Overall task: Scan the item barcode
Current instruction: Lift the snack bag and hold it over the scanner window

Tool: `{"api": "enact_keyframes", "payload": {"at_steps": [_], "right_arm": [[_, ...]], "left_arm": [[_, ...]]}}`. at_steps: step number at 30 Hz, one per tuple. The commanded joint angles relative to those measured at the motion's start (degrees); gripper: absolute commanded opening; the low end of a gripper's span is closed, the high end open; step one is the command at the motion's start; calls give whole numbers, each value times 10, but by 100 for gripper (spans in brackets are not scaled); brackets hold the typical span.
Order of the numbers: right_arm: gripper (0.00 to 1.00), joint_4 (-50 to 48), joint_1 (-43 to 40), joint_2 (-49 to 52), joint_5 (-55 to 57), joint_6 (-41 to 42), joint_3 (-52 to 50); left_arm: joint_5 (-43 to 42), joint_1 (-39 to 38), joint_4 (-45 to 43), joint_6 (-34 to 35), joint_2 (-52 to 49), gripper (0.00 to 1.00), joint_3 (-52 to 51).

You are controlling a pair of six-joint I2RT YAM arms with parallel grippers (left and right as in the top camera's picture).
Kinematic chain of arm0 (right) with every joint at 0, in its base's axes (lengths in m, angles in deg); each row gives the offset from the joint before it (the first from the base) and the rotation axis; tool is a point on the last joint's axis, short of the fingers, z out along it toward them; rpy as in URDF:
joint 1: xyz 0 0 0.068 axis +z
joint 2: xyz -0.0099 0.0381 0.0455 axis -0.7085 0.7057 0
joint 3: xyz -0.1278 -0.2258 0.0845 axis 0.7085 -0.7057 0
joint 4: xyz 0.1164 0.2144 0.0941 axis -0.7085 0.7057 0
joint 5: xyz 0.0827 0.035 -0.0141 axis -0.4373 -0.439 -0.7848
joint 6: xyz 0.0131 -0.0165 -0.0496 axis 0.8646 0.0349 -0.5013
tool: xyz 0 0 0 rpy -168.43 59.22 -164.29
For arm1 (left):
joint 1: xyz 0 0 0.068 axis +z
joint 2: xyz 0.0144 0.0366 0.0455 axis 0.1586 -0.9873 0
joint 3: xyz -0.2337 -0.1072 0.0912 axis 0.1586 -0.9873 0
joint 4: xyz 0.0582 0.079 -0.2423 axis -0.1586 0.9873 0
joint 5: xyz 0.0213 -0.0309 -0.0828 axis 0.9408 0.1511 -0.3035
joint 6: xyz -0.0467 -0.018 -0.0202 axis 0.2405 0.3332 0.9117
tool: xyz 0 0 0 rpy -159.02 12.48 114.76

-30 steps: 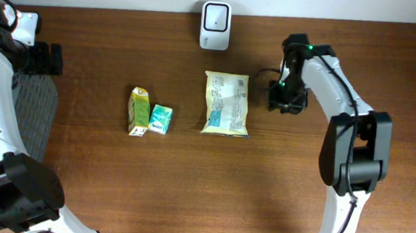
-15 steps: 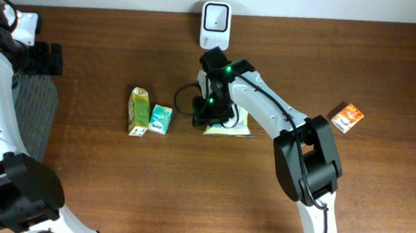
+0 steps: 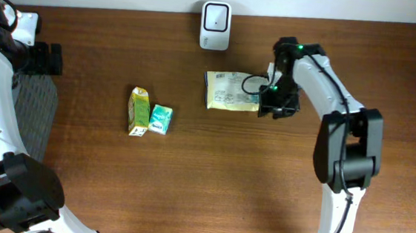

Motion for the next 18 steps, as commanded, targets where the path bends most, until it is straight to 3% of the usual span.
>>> {"api": "enact_keyframes", "payload": {"at_steps": [1,3,4,6,7,16,18], "right_arm": [[47,-21,-56,-87,-106,-52,6],[56,-42,-99,-92,-140,-53,5],[73,-67,-126,-82,-178,-81,-1],[90,-103,-146,-54,-243,-106,-9],[93,-115,-148,-35,-266,-114,-10],[97,-208,-103,84,-358,-124,-10],[97,-236,-68,110,-358,-89,-10]], "left_arm": [[-4,1,1,-9,-2,99,-2],[-4,1,1,-9,-2,99,-2],[-4,1,1,-9,-2,99,-2],[-4,1,1,-9,-2,99,-2],[-4,1,1,-9,-2,99,-2],[-4,1,1,-9,-2,99,-2],[-4,1,1,-9,-2,99,-2]]}}
